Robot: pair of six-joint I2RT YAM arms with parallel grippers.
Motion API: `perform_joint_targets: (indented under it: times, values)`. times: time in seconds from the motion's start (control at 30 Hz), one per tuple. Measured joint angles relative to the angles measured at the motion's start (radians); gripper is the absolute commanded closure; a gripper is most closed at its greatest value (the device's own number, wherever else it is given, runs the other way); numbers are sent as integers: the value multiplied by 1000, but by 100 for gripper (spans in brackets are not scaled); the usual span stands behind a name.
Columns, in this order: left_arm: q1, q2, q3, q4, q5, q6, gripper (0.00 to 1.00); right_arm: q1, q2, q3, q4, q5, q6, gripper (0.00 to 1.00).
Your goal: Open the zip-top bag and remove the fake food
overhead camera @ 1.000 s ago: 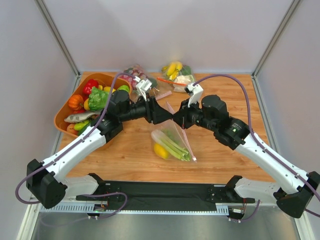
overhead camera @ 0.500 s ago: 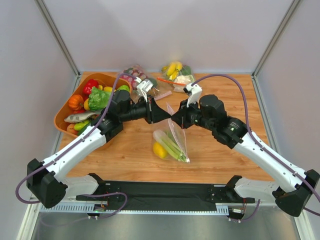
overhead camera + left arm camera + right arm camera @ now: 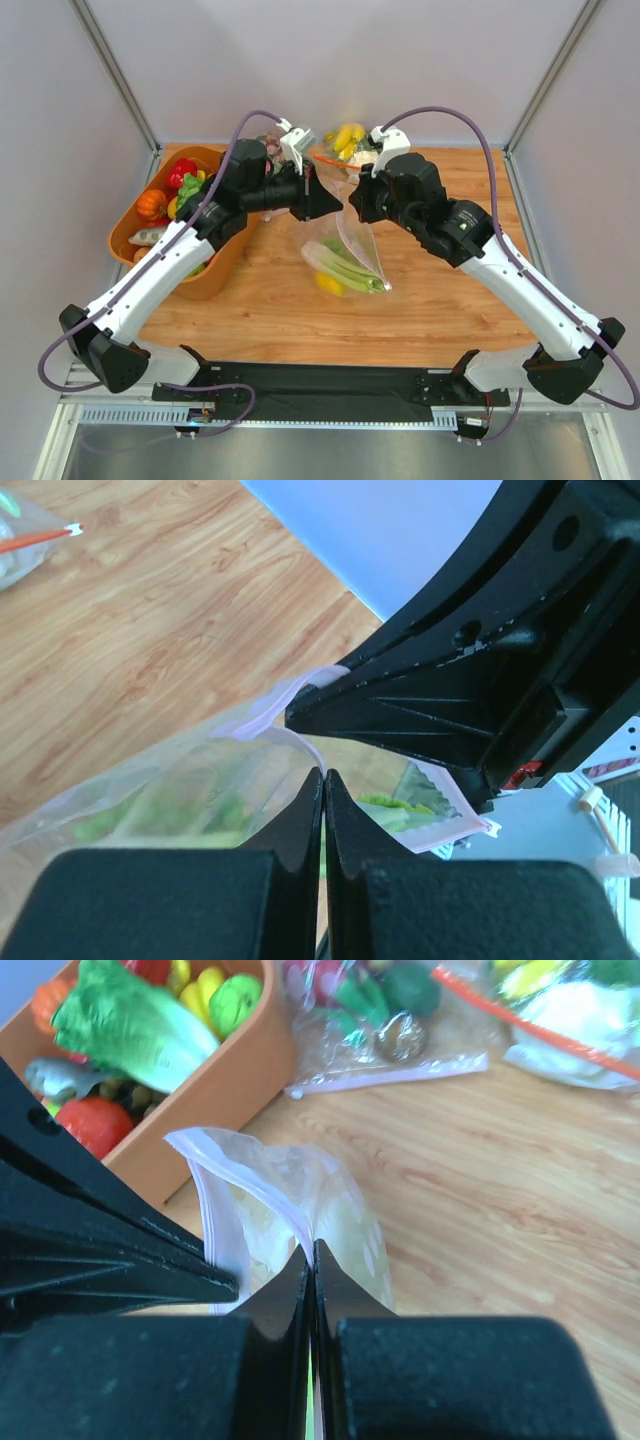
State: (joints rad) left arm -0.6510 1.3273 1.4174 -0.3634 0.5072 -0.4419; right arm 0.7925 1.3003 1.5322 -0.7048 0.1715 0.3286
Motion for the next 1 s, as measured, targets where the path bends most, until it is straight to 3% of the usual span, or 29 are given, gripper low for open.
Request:
perform_joint_targets:
  times: [0.2,0.53,0.93,1.0]
  values:
    - [32,87,102,-65,72,52,100,18,31,82,-66,136,-12,100]
    - [64,117,50,-137,98,114,100,26,4,46,-129,258,-37,100]
    - [55,-8,-127,-257,-204,175,100,38,29,-113,-77,174,-6,100]
    - [42,-32,-153,-264,-232,194,88,38,40,-121,-60,155,-2,100]
